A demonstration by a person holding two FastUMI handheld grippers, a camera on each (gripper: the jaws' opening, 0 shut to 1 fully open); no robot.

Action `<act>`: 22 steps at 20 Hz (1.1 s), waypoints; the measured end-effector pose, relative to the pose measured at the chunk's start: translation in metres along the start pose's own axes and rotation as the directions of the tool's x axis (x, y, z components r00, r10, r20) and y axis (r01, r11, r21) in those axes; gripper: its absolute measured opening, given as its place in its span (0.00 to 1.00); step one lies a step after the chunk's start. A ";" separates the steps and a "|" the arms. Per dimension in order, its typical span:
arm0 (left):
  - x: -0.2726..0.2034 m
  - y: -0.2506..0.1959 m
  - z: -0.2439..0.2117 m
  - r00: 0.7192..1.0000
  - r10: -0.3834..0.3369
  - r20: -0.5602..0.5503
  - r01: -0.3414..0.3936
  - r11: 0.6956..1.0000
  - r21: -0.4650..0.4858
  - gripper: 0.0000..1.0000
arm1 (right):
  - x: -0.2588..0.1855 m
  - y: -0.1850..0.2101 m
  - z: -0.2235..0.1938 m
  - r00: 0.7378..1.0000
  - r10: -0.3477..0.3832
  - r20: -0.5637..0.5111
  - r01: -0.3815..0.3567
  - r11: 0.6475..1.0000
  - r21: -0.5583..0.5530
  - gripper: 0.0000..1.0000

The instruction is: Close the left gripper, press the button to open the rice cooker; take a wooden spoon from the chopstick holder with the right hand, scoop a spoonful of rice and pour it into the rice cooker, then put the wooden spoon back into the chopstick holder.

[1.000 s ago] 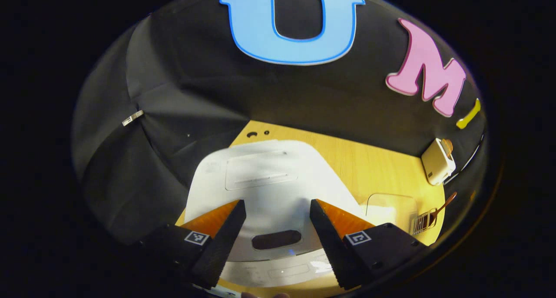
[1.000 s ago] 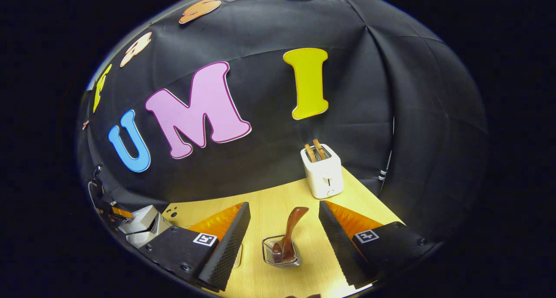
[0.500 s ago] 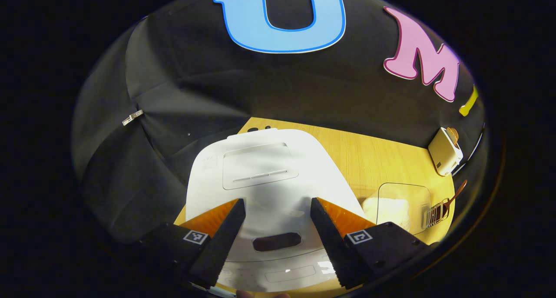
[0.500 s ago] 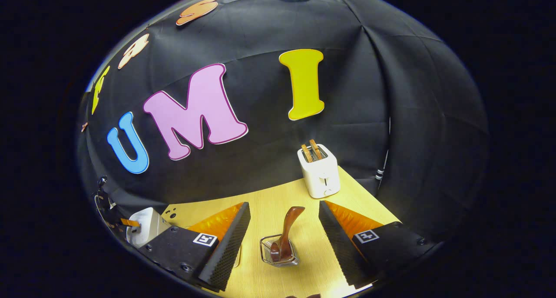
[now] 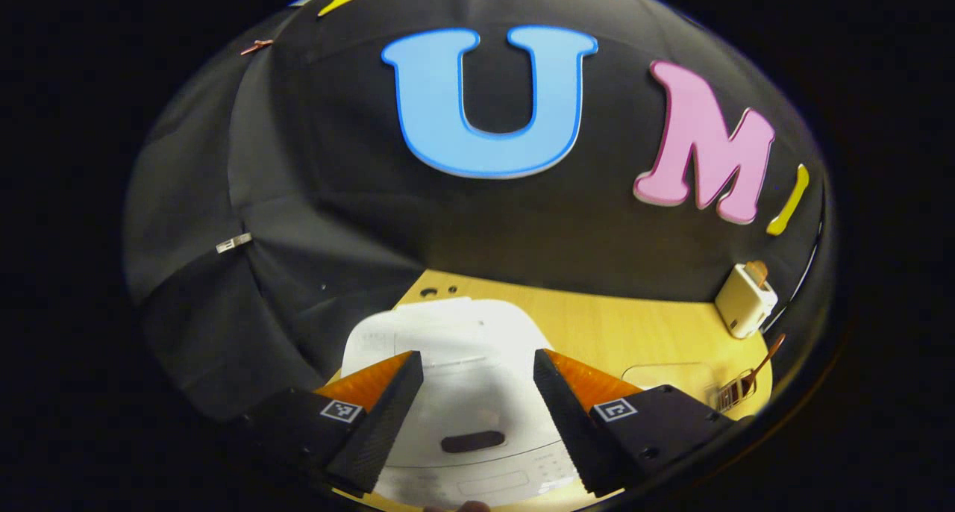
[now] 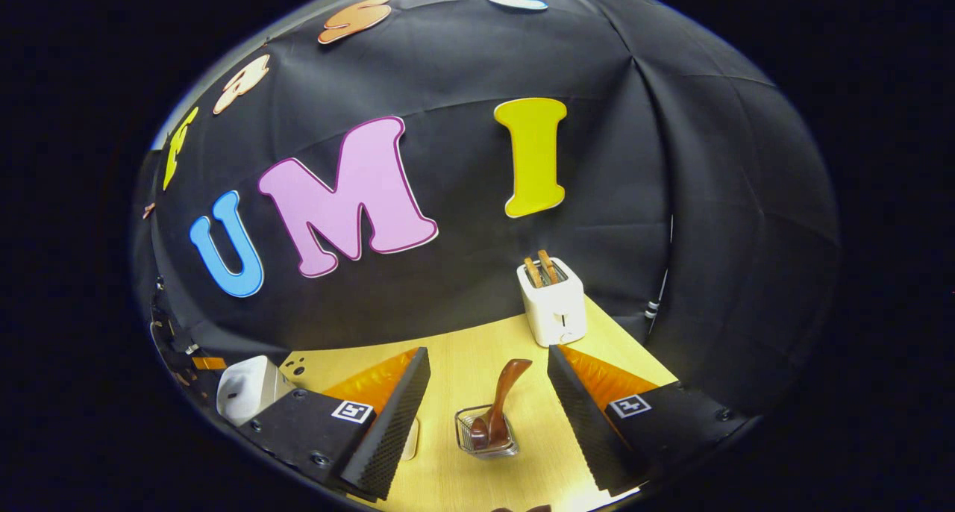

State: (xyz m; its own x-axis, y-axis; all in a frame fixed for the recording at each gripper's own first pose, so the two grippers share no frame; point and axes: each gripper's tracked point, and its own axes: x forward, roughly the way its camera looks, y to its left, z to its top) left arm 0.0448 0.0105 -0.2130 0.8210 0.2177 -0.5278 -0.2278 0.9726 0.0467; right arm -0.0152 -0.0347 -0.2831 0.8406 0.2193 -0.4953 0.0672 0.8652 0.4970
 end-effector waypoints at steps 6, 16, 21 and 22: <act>-0.058 -0.025 0.063 0.936 -0.225 0.271 0.241 0.970 -0.025 0.95 | -0.019 0.051 0.027 0.996 0.055 0.072 -0.047 0.993 -0.105 0.98; -0.110 -0.060 0.072 0.837 -0.429 0.341 0.442 0.896 0.043 0.95 | -0.057 0.139 0.040 0.977 0.164 0.134 -0.134 0.969 -0.208 0.98; -0.124 -0.082 0.065 0.806 -0.484 0.341 0.497 0.866 0.054 0.95 | -0.068 0.146 0.033 0.980 0.168 0.105 -0.139 0.960 -0.245 0.98; -0.124 -0.084 0.064 0.804 -0.487 0.340 0.500 0.864 0.057 0.95 | -0.069 0.146 0.035 0.980 0.168 0.107 -0.135 0.957 -0.258 0.98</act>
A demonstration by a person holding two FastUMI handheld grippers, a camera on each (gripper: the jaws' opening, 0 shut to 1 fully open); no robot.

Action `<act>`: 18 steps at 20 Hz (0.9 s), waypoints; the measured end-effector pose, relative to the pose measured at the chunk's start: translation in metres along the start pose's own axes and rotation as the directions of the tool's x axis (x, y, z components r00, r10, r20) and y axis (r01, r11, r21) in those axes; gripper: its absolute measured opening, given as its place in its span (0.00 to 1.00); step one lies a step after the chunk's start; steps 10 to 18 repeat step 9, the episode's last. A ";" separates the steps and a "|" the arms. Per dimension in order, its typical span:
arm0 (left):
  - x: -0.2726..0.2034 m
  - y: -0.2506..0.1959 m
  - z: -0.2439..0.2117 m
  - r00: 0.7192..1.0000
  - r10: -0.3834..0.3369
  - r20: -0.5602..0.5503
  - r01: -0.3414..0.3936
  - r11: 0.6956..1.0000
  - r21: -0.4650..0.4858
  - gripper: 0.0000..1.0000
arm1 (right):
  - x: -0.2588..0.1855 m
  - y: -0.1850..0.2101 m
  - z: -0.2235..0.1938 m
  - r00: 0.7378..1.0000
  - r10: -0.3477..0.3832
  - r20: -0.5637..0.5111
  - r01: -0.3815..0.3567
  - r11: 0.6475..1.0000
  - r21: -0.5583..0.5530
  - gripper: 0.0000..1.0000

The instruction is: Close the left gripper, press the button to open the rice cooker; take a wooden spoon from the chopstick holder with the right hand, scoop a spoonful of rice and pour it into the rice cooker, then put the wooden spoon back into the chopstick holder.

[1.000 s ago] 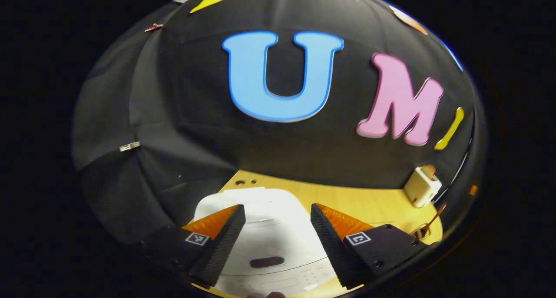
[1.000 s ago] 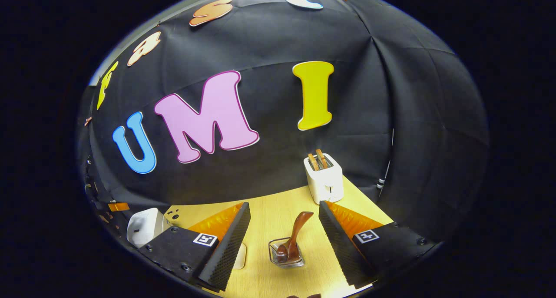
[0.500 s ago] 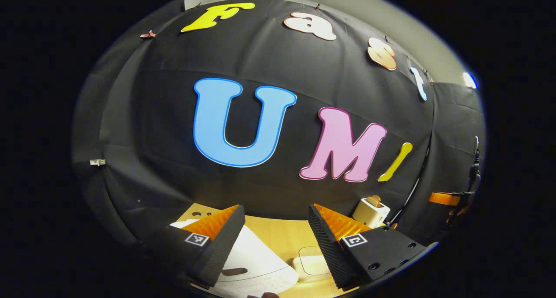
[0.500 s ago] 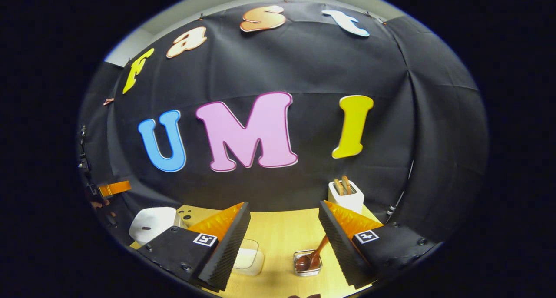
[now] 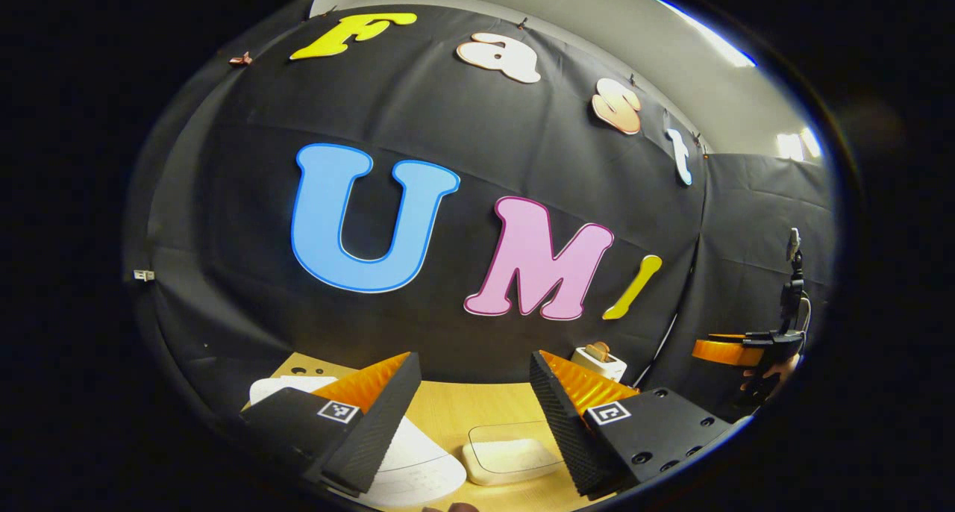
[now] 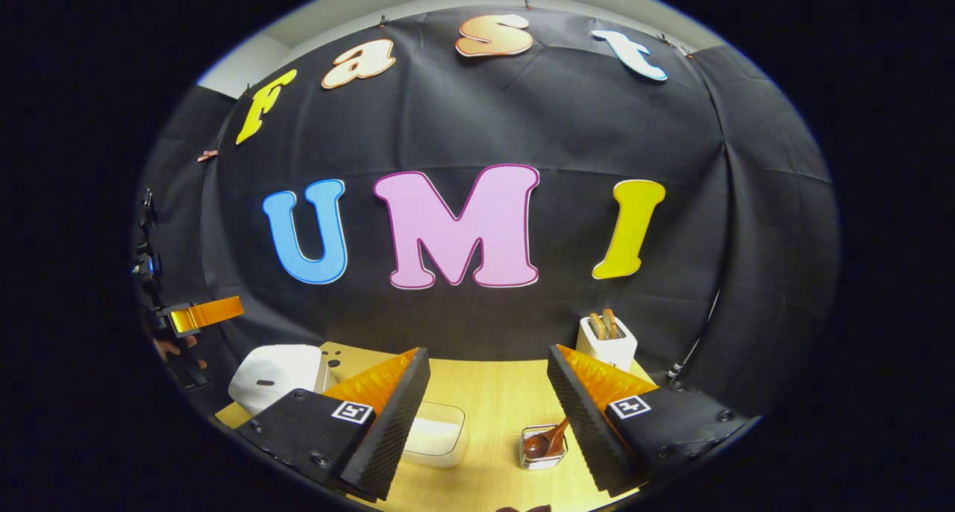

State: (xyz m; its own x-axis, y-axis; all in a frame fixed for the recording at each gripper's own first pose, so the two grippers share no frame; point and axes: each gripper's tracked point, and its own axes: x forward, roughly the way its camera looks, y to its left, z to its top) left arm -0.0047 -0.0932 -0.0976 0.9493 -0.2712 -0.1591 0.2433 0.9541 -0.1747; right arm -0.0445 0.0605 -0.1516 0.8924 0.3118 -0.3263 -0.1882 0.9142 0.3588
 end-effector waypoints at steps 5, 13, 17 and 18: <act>0.002 -0.001 -0.001 1.000 -0.011 -0.001 0.011 1.000 0.008 0.95 | 0.003 0.005 0.000 1.000 0.007 0.002 -0.007 1.000 -0.009 0.98; 0.000 0.006 -0.002 1.000 0.004 -0.010 -0.004 1.000 0.010 0.95 | 0.009 0.007 -0.004 1.000 0.002 -0.003 -0.002 1.000 -0.009 0.98; 0.000 0.006 -0.002 1.000 0.004 -0.010 -0.004 1.000 0.010 0.95 | 0.009 0.007 -0.004 1.000 0.002 -0.003 -0.002 1.000 -0.009 0.98; 0.000 0.006 -0.002 1.000 0.004 -0.010 -0.004 1.000 0.010 0.95 | 0.009 0.007 -0.004 1.000 0.002 -0.003 -0.002 1.000 -0.009 0.98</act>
